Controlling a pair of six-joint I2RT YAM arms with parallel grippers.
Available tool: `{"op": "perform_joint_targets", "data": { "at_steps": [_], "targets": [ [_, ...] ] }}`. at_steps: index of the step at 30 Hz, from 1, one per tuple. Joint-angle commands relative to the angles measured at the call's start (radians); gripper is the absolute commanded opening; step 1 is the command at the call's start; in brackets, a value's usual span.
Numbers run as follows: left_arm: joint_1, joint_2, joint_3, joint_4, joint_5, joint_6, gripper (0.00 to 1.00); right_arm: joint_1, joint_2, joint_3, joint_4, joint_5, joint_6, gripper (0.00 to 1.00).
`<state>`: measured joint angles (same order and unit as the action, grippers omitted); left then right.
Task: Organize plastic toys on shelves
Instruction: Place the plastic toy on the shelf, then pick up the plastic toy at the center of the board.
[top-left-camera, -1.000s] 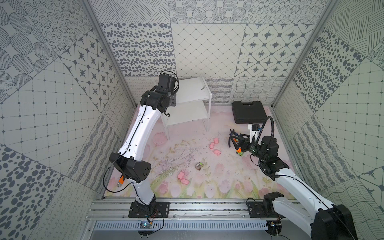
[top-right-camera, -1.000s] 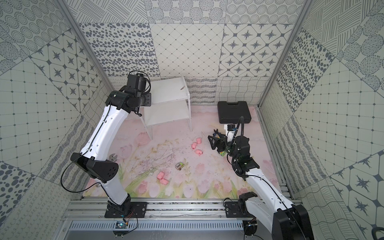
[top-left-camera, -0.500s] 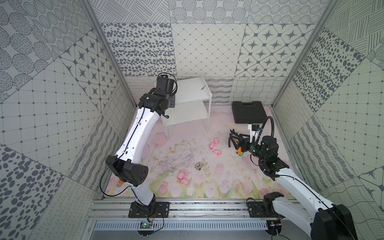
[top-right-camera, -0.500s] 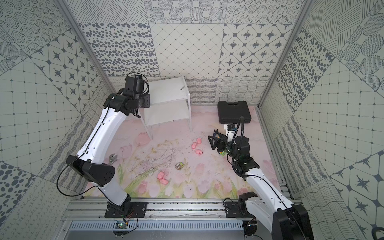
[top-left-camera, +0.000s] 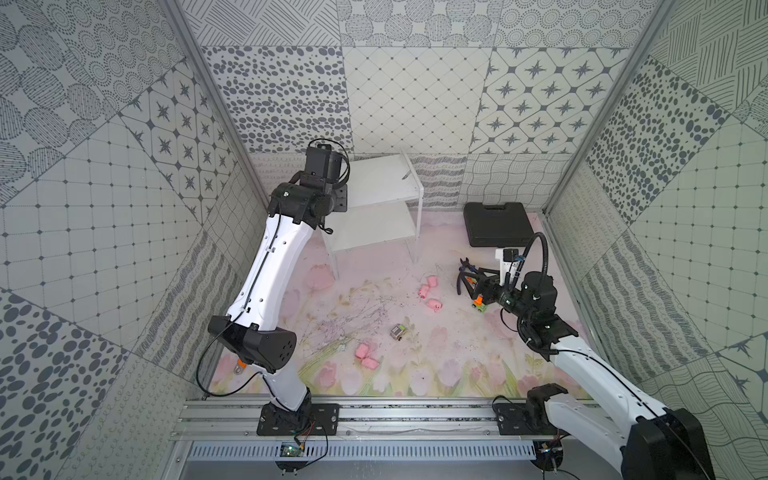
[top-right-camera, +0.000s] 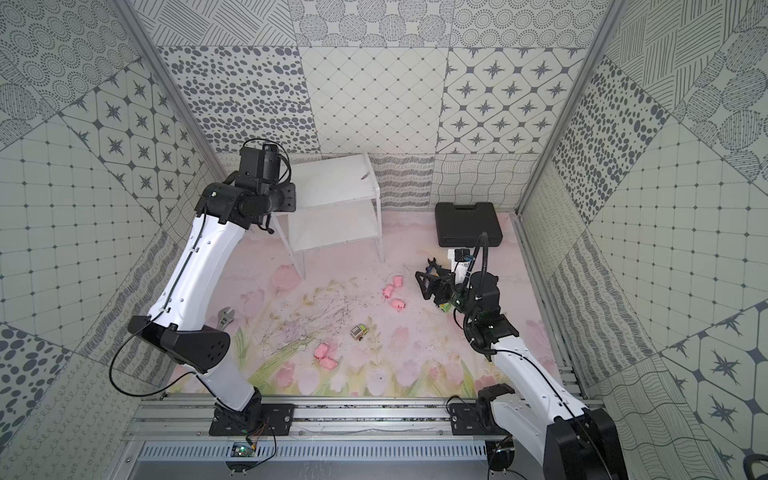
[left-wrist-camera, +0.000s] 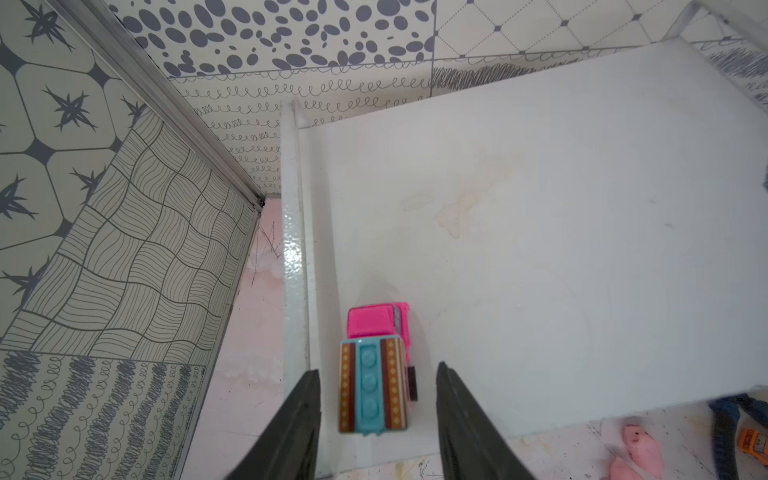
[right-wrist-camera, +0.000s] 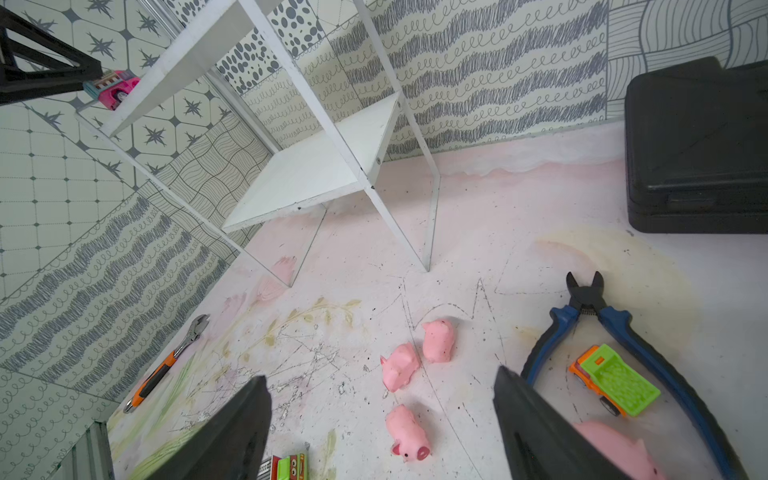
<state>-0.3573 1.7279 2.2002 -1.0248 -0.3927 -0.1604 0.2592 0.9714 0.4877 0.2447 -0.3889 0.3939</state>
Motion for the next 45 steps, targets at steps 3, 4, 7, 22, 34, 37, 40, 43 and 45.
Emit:
{"op": "perform_joint_targets", "data": {
  "at_steps": [3, 4, 7, 22, 34, 37, 40, 43, 45],
  "targets": [
    [0.009, -0.013, 0.111, -0.064, 0.095, -0.068, 0.54, -0.005, -0.001, 0.001, 0.057, -0.025, 0.012, 0.89],
    [0.011, -0.024, 0.119, -0.064, 0.128, -0.084, 0.56, -0.005, -0.002, 0.005, 0.056, -0.032, 0.016, 0.89],
    [0.038, -0.085, 0.064, -0.023, 0.303, -0.157, 0.61, -0.005, 0.005, 0.02, 0.057, -0.077, 0.036, 0.89],
    [0.032, -0.795, -1.556, 1.221, 0.84, -0.888, 0.62, -0.002, 0.117, 0.155, -0.273, -0.235, -0.012, 0.87],
    [-0.077, -0.632, -1.845, 1.428, 0.762, -0.964, 0.65, 0.194, 0.321, 0.254, -0.495, -0.133, -0.27, 0.84],
    [-0.077, -0.597, -1.861, 1.408, 0.724, -0.958, 0.64, 0.402, 0.359, 0.204, -0.368, -0.127, -0.437, 0.85],
    [-0.073, -0.6, -1.879, 1.383, 0.647, -0.977, 0.64, 0.529, 0.411, 0.144, -0.181, -0.09, -0.588, 0.89],
    [-0.055, -0.617, -1.872, 1.318, 0.6, -0.982, 0.64, 0.542, 0.502, 0.191, -0.157, -0.069, -0.64, 0.91],
    [-0.035, -0.631, -1.853, 1.254, 0.604, -0.955, 0.65, 0.541, 0.546, 0.234, -0.193, -0.077, -0.733, 0.93]
  ]
}}
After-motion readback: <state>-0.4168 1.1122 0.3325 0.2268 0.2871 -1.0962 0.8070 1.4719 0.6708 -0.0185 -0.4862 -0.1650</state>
